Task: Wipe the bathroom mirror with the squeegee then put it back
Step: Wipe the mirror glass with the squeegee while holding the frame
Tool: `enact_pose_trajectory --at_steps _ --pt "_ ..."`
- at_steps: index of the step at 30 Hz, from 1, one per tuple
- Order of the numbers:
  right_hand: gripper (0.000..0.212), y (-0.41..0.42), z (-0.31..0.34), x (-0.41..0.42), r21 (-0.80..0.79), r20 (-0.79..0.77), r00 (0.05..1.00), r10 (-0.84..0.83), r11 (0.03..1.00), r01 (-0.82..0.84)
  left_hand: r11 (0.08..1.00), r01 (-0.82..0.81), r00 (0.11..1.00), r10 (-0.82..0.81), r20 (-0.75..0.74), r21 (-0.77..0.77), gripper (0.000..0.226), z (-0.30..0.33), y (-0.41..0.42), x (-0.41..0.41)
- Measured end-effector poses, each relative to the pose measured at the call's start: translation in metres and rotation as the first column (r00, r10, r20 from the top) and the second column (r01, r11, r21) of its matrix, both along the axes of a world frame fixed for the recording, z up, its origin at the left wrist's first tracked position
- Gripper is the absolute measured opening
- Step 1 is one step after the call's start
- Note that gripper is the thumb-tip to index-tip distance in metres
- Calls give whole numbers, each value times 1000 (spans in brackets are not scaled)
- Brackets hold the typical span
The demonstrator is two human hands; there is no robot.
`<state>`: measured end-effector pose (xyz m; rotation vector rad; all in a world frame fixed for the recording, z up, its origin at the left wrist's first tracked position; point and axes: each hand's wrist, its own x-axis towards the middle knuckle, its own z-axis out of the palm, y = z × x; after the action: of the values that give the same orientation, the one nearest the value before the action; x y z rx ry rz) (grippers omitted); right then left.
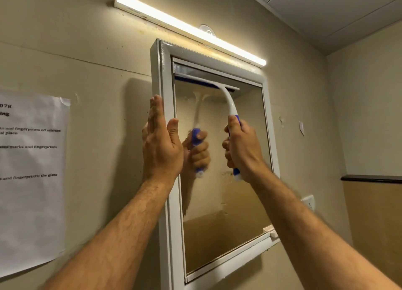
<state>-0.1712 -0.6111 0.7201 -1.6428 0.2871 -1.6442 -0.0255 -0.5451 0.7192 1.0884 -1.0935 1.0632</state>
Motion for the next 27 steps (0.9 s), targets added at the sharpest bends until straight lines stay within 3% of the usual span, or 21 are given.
enact_pose_trajectory --at_steps 7,15,23,27 --pt "42 42 -32 3 29 -10 999 47 998 -47 998 70 998 -70 -6 -7 53 -2 0 2" --pt "35 3 25 2 0 -13 1000 -23 1000 23 999 35 999 -35 -5 2 54 -3 2 0" --pt "42 42 -29 0 7 -54 998 14 1000 -13 1000 27 1000 -27 -9 -7 54 -4 2 0" --pt "34 16 7 -3 -12 -10 999 -35 999 35 1000 26 1000 -26 5 -9 54 -4 2 1"
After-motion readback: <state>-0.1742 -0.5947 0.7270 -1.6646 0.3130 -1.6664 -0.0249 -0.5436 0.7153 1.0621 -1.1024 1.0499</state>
